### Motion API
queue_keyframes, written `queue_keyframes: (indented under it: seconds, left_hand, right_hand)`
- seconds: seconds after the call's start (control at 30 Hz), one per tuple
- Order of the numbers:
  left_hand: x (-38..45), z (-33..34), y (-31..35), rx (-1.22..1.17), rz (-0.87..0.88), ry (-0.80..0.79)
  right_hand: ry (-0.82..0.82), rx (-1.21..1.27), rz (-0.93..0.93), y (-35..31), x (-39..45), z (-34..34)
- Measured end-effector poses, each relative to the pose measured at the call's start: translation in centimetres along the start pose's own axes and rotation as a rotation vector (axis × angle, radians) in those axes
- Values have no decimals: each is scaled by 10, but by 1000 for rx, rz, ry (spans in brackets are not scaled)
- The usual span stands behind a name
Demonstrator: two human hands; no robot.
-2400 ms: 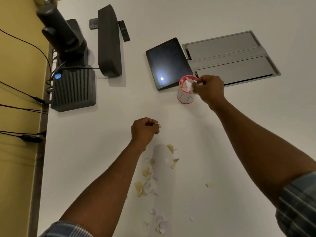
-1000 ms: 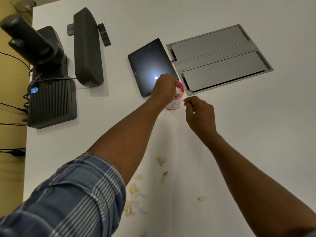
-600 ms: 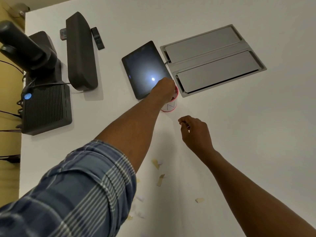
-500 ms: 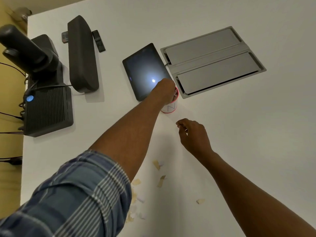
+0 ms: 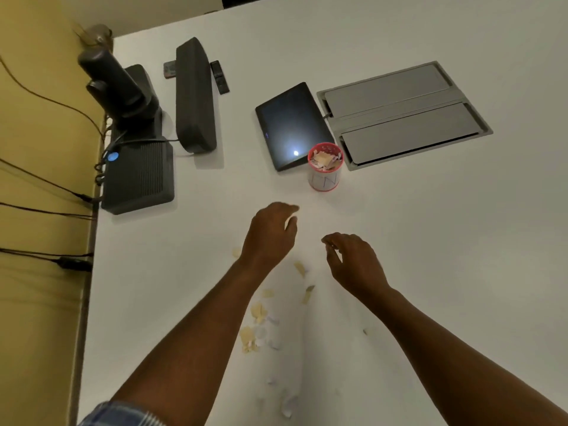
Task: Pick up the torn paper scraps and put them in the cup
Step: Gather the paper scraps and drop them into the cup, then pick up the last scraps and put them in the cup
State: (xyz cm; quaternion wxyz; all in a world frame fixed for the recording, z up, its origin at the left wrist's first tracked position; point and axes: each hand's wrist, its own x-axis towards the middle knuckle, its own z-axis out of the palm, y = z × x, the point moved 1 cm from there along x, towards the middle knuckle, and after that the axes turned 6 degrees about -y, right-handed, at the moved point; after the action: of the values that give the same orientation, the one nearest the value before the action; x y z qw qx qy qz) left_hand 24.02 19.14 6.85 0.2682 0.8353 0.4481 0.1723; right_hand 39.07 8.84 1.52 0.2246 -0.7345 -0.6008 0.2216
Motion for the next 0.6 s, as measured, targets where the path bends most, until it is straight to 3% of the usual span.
queue_keyframes:
  seconds: [0.33, 0.6]
  left_hand:
    - [-162, 1, -43, 27, -246, -5]
    - [-254, 24, -66, 62, -442, -74]
  right_hand:
    - [-123, 38, 121, -3, -86, 16]
    - [-168, -81, 73, 16, -139, 22]
